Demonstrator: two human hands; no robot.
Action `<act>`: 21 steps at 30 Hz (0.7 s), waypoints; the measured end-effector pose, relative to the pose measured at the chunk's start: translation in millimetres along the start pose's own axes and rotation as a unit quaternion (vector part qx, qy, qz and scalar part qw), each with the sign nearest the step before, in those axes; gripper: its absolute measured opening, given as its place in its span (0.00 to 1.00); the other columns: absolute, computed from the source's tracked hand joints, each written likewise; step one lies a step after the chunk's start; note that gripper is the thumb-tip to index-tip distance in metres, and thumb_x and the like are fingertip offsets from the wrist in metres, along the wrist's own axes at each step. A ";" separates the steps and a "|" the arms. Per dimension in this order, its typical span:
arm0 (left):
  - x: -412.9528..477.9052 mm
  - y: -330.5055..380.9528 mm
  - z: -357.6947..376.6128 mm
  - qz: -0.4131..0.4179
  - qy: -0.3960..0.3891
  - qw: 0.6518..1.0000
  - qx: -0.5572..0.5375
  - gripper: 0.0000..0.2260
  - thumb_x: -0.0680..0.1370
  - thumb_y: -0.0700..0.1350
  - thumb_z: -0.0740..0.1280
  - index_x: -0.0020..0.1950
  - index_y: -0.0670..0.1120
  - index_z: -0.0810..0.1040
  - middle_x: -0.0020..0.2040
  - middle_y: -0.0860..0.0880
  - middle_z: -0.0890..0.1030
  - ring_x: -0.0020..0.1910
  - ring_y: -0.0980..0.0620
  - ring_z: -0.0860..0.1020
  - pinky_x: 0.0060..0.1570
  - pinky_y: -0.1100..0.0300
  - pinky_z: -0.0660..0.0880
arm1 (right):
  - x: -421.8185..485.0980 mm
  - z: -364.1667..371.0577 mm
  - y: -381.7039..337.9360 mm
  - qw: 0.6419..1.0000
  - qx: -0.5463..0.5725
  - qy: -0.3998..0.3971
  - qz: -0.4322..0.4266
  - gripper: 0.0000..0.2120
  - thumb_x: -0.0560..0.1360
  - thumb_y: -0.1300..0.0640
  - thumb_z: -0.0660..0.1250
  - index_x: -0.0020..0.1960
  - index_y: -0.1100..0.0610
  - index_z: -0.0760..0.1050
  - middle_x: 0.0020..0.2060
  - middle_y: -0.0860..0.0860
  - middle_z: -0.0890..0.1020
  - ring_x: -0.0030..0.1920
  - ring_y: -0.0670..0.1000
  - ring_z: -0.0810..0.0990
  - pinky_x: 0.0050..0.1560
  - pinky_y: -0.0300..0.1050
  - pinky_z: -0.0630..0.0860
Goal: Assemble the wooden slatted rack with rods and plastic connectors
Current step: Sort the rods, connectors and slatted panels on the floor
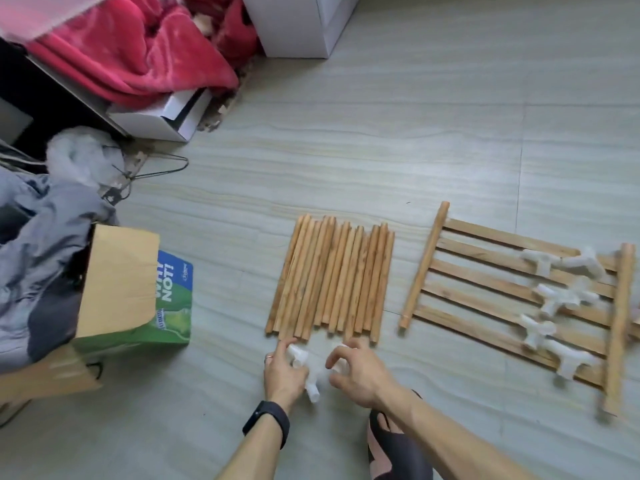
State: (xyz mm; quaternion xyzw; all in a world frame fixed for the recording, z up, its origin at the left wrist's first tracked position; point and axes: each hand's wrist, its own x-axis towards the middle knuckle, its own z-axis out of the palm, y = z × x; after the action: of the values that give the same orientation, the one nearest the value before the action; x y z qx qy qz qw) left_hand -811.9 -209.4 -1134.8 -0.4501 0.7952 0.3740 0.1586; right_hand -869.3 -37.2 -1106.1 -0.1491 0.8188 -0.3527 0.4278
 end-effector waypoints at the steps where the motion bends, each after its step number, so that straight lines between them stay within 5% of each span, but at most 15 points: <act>1: 1.2 0.3 -0.4 0.002 -0.005 1.000 0.003 0.25 0.72 0.37 0.68 0.66 0.56 0.74 0.60 0.44 0.70 0.47 0.47 0.79 0.52 0.44 0.81 | 3.0 4.9 -3.5 1.000 0.006 -0.008 0.001 0.13 0.78 0.50 0.66 0.62 0.44 0.76 0.72 0.51 0.66 0.69 0.53 0.72 0.69 0.46 0.68; 9: -5.3 9.9 -12.8 -0.005 -0.060 0.997 0.053 0.31 0.71 0.47 0.68 0.73 0.62 0.67 0.69 0.48 0.65 0.53 0.45 0.79 0.52 0.46 0.82 | 6.8 -2.7 -14.1 0.993 0.002 -0.119 -0.004 0.36 0.77 0.66 0.62 0.80 0.43 0.60 0.83 0.50 0.48 0.82 0.54 0.52 0.77 0.45 0.56; 12: -13.0 22.6 -21.6 0.021 -0.052 0.982 0.180 0.27 0.74 0.55 0.66 0.73 0.61 0.65 0.71 0.49 0.65 0.56 0.45 0.79 0.54 0.53 0.77 | 0.2 -13.4 -11.0 0.994 0.005 -0.111 0.004 0.38 0.74 0.70 0.60 0.79 0.43 0.62 0.82 0.50 0.55 0.80 0.54 0.58 0.76 0.44 0.63; 15: -16.5 46.9 -23.2 0.059 -0.026 0.955 0.288 0.22 0.78 0.53 0.63 0.72 0.56 0.66 0.72 0.49 0.66 0.59 0.44 0.78 0.53 0.54 0.75 | -6.1 -26.9 -4.4 0.997 0.019 -0.076 0.011 0.37 0.72 0.71 0.59 0.76 0.44 0.68 0.77 0.48 0.67 0.74 0.53 0.70 0.69 0.43 0.72; 21: -22.2 122.5 21.0 0.205 -0.090 0.941 0.253 0.21 0.80 0.46 0.62 0.74 0.51 0.67 0.74 0.47 0.65 0.60 0.45 0.77 0.57 0.53 0.75 | -36.8 -114.3 22.4 0.997 -0.065 0.027 0.013 0.22 0.79 0.62 0.61 0.72 0.51 0.72 0.68 0.47 0.78 0.68 0.51 0.76 0.68 0.44 0.73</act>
State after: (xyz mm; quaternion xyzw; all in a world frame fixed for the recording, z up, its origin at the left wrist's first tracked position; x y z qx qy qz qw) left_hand -903.8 -142.0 -1080.4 -0.1866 0.9210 0.2245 0.2579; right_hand -938.4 50.1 -1056.0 -0.1564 0.8532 -0.2968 0.3993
